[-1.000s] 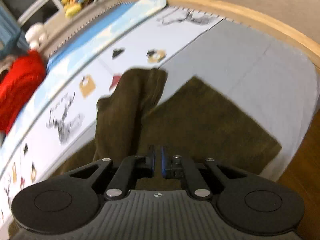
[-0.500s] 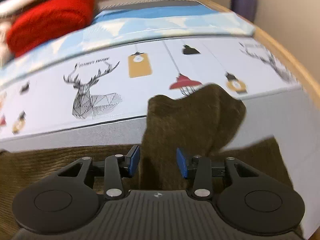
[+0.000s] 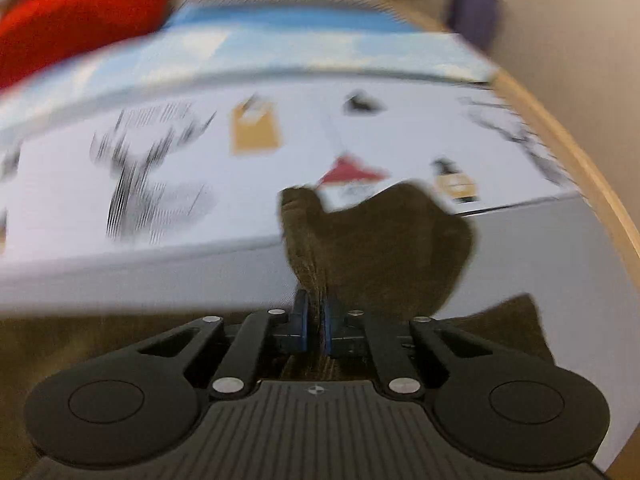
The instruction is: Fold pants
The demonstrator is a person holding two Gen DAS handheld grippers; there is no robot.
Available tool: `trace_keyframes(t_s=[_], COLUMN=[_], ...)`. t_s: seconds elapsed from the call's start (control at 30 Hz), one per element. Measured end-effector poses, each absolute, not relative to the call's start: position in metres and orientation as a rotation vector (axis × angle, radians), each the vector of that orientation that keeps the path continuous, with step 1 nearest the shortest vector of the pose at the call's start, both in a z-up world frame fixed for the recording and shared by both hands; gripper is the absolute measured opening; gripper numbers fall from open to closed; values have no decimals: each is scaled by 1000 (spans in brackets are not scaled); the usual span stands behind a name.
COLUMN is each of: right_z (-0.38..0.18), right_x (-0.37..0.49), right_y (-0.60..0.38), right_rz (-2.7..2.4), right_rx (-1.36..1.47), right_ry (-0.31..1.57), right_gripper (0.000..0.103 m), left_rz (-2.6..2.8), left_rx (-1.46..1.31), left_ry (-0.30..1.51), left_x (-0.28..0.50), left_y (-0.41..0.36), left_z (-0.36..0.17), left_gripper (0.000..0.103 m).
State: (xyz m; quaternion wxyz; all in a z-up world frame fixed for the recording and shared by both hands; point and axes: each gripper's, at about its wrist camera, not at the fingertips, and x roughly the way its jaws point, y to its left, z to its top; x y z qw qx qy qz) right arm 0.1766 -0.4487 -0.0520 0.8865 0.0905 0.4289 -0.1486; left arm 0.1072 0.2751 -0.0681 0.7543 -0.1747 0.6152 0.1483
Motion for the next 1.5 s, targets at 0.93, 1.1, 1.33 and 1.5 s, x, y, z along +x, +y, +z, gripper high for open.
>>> trace_keyframes(t_s=[0.93, 1.1, 1.33, 1.5], right_z=[-115, -114, -111, -109], right_x=[-16, -16, -19, -24], right_y=[-641, -642, -643, -646], right_rz=[-594, -607, -612, -612], right_rx=[991, 977, 924, 912], right_ry=[982, 977, 969, 957], right_gripper=[19, 18, 16, 13], left_rz=[316, 321, 316, 314], left_rx=[-439, -408, -380, -371], left_ry=[1305, 1320, 1324, 1326], left_x=[92, 97, 101, 102], left_y=[285, 281, 274, 272], left_z=[-61, -63, -62, -62], left_gripper=[51, 52, 52, 52])
